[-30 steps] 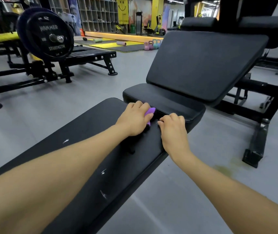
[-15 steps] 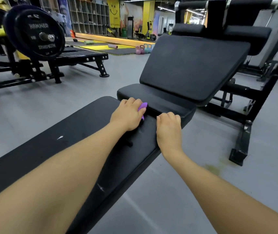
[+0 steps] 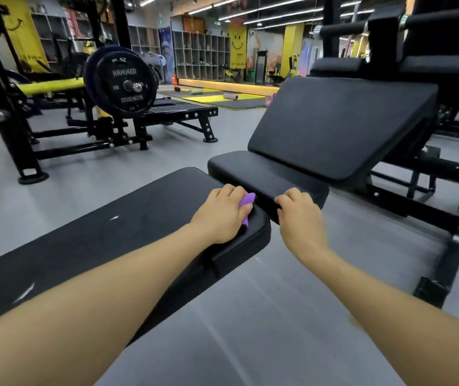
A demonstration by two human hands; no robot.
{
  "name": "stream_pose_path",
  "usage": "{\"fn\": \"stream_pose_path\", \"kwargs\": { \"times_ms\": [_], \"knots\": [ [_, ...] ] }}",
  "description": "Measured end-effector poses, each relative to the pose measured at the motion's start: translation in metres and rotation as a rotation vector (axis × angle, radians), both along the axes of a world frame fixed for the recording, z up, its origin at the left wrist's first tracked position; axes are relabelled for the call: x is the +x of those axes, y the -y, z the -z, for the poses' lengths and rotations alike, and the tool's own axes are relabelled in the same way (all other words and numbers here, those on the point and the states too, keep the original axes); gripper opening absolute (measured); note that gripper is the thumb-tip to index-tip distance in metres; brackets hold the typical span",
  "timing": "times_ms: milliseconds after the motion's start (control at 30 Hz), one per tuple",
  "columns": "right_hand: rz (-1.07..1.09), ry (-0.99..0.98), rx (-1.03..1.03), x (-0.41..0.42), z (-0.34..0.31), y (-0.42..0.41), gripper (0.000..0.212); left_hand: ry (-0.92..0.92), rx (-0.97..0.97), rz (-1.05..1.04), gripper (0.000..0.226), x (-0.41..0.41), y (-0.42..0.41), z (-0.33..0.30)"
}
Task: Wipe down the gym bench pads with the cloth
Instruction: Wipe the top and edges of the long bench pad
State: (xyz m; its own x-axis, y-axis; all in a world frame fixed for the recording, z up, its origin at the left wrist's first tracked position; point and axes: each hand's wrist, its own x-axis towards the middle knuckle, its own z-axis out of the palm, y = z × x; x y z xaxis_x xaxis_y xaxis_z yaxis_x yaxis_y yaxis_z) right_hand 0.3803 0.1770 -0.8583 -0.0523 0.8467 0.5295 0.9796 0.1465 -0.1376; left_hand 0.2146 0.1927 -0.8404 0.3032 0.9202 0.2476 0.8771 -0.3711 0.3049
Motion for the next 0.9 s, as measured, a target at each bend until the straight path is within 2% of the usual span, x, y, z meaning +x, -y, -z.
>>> {"fn": "stream_pose_path", "kwargs": {
  "times_ms": [167, 367, 533, 633, 767, 900],
  "knots": [
    [-0.066, -0.078, 0.074, 0.008, 0.012, -0.006, 0.02, -0.054, 0.017, -0.157, 0.034, 0.025, -0.019, -0.007],
    [-0.149, -0.113, 0.215, 0.015, 0.022, -0.015, 0.02, -0.011, 0.046, -0.039, 0.028, 0.022, 0.03, 0.0],
    [-0.167, -0.078, 0.261, 0.021, 0.018, -0.016, 0.03, -0.082, 0.007, -0.163, 0.023, 0.04, -0.011, -0.007],
    [-0.184, -0.078, 0.234, 0.022, 0.016, -0.013, 0.026, -0.122, 0.013, -0.242, 0.027, 0.051, -0.026, -0.008],
    [-0.196, -0.122, 0.162, 0.023, 0.015, -0.014, 0.02, 0.03, 0.055, -0.136, 0.022, 0.039, 0.022, -0.004],
    [-0.196, -0.138, 0.227, 0.021, 0.017, -0.016, 0.026, 0.025, 0.077, -0.052, 0.03, 0.032, 0.05, 0.001]
  ]
}}
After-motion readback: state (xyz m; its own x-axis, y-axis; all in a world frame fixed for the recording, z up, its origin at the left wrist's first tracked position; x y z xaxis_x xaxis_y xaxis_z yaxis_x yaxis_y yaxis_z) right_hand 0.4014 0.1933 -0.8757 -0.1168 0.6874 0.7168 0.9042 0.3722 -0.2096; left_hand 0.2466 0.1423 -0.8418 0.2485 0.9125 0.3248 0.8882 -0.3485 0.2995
